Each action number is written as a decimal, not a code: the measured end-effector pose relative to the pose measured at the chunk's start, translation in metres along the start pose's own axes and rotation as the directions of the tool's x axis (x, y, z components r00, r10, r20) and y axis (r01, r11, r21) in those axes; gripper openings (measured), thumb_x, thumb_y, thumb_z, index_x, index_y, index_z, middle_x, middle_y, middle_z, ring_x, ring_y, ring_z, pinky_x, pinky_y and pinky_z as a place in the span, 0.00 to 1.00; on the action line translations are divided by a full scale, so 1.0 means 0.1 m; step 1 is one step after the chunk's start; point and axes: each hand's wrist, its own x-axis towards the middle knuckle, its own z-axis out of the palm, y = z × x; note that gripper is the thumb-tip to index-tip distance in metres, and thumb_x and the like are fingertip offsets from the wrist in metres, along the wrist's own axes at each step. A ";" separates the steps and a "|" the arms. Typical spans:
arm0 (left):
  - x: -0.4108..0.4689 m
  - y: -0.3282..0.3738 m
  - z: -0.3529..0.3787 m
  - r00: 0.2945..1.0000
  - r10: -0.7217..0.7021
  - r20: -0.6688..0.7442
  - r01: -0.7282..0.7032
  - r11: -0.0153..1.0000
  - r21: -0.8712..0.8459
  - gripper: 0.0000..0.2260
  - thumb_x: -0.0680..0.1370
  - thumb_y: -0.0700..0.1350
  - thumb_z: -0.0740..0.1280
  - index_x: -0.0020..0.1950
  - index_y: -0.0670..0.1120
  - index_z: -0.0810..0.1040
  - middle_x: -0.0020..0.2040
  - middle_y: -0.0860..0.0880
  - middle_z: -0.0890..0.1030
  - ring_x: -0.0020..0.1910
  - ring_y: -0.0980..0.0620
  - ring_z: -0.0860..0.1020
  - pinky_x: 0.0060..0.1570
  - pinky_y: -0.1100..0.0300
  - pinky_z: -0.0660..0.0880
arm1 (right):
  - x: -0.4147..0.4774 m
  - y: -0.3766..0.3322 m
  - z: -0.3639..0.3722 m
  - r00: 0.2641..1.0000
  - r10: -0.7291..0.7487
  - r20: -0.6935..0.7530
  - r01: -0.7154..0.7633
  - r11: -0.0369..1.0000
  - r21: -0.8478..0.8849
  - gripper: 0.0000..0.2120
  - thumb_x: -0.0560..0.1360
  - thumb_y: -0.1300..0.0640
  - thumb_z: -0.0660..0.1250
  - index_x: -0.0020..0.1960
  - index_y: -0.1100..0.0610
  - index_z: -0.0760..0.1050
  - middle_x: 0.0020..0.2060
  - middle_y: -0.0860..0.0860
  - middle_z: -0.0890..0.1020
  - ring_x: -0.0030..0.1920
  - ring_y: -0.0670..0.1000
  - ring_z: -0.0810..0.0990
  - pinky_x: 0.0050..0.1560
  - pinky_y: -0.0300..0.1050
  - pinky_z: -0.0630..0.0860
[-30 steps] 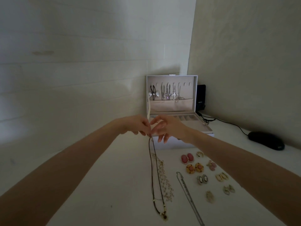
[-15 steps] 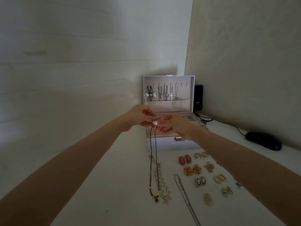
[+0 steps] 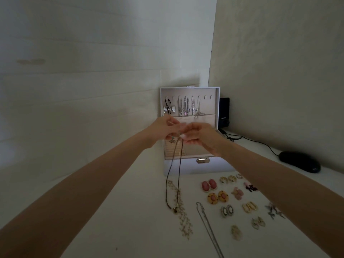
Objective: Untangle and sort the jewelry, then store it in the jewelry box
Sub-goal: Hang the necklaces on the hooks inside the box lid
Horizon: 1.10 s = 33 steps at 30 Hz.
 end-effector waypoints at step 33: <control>1.16 -0.04 0.28 0.921 -0.109 0.373 0.102 0.994 0.038 0.05 0.78 0.44 0.66 0.45 0.44 0.77 0.40 0.49 0.78 0.39 0.54 0.75 0.45 0.61 0.73 | 0.90 -0.24 -0.89 0.960 -0.050 -0.275 0.123 0.959 0.254 0.06 0.79 0.59 0.59 0.52 0.60 0.73 0.49 0.55 0.83 0.30 0.47 0.76 0.29 0.37 0.73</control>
